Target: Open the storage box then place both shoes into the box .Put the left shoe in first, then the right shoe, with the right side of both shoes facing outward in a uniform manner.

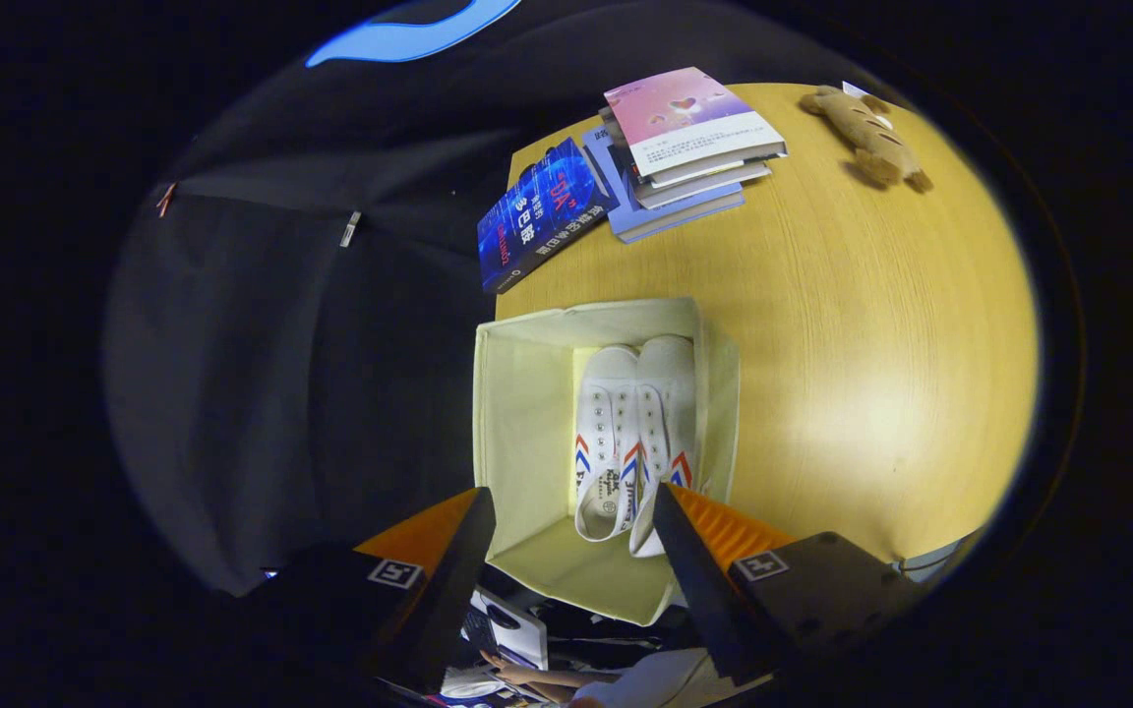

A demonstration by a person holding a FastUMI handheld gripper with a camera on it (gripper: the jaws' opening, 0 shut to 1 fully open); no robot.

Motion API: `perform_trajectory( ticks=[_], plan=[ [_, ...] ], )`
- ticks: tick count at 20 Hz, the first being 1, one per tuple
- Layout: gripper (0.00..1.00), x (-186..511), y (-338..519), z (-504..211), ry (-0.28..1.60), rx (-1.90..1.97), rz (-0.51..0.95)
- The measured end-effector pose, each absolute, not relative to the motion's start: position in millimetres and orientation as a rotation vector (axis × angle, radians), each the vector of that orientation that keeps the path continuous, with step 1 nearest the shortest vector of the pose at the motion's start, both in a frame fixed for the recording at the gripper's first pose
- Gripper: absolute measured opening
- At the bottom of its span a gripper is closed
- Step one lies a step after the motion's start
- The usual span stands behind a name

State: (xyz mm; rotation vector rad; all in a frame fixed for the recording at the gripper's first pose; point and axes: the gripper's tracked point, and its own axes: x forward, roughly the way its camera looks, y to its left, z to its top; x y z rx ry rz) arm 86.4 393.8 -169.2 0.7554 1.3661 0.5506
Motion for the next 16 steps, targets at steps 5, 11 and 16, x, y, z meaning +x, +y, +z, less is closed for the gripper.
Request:
perform_trajectory(
  ticks=[5, 11, 16],
  plan=[
    [0.98, 89.8, 372.9, -164.2, 1.308, 0.768, 0.539],
    [0.98, 96.0, 305.8, -166.1, 1.176, 0.737, 0.451],
    [0.98, 105.4, 218.4, -185.5, 1.049, 0.624, 0.313]
  ],
)
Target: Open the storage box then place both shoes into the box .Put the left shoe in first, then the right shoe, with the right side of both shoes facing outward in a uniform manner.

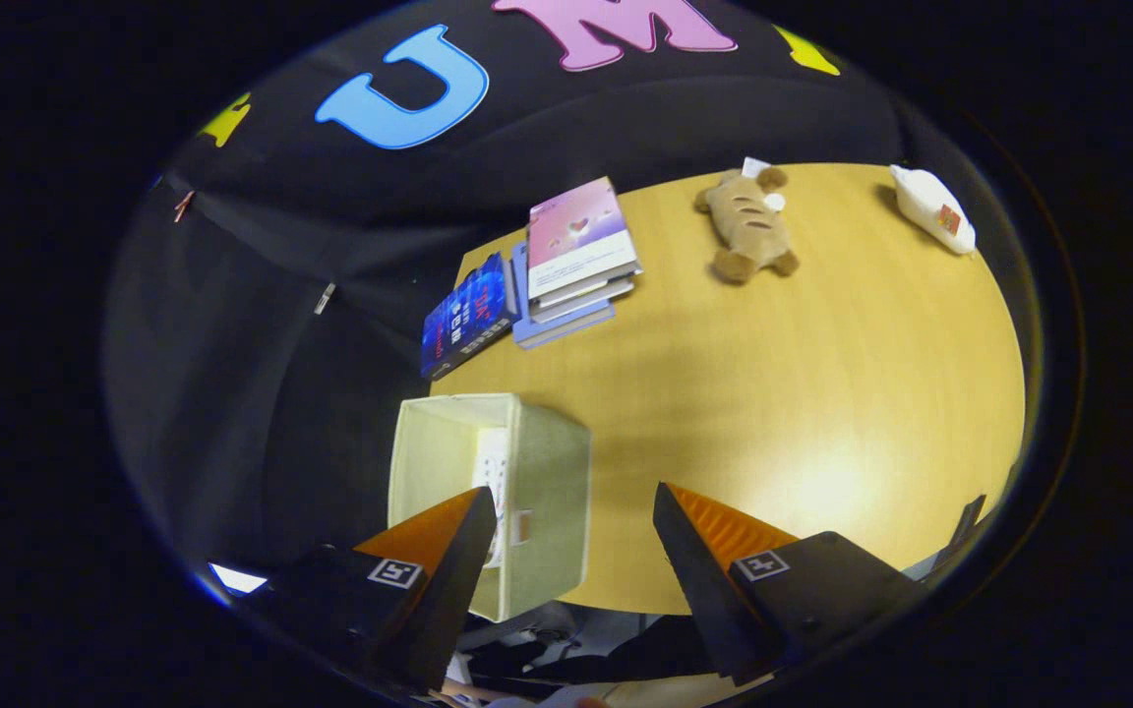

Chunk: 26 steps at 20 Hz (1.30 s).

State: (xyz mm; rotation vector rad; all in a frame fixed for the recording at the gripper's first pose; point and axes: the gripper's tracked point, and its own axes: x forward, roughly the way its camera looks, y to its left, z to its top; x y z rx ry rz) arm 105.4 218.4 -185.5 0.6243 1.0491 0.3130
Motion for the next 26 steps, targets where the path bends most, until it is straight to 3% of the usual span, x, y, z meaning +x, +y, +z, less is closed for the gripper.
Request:
perform_trajectory(
  ticks=[9, 18, 26],
  plan=[
    [0.99, 110.7, 75.6, -171.2, 0.711, 0.307, 0.092],
    [0.98, 109.7, 35.7, -77.8, 0.284, 0.212, 0.012],
    [0.98, 92.0, 6.8, -14.5, 0.031, 0.097, -0.087]
  ],
)
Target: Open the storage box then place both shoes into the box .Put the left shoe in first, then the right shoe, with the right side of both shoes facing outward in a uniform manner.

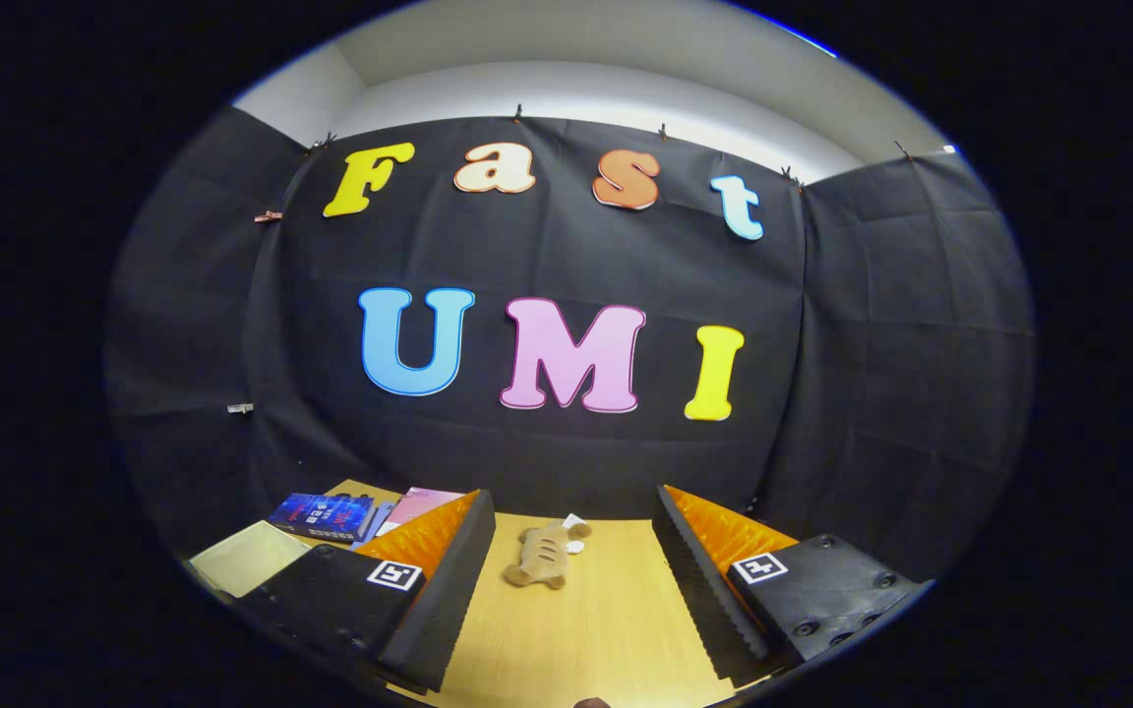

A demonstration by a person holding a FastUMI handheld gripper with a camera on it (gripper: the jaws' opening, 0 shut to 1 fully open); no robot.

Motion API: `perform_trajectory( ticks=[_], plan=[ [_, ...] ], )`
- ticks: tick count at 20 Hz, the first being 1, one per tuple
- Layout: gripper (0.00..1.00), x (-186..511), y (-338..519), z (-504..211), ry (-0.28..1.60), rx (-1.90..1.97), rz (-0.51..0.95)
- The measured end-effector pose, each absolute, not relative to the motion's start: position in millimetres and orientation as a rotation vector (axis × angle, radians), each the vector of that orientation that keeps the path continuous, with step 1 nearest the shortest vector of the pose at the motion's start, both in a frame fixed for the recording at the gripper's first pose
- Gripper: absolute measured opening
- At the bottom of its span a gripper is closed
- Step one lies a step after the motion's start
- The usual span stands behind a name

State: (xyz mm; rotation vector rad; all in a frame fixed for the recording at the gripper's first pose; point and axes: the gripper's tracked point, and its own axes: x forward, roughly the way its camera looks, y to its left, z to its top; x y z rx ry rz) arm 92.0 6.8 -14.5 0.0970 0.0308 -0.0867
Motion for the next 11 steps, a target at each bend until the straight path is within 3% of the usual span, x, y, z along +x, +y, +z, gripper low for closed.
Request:
perform_trajectory(
  ticks=[6, 11],
  plan=[
    [0.98, 70.8, 3.5, 28.2, -0.093, 0.056, -0.093],
    [0.97, 61.5, 8.7, 0.6, -0.045, 0.078, -0.086]
  ],
)
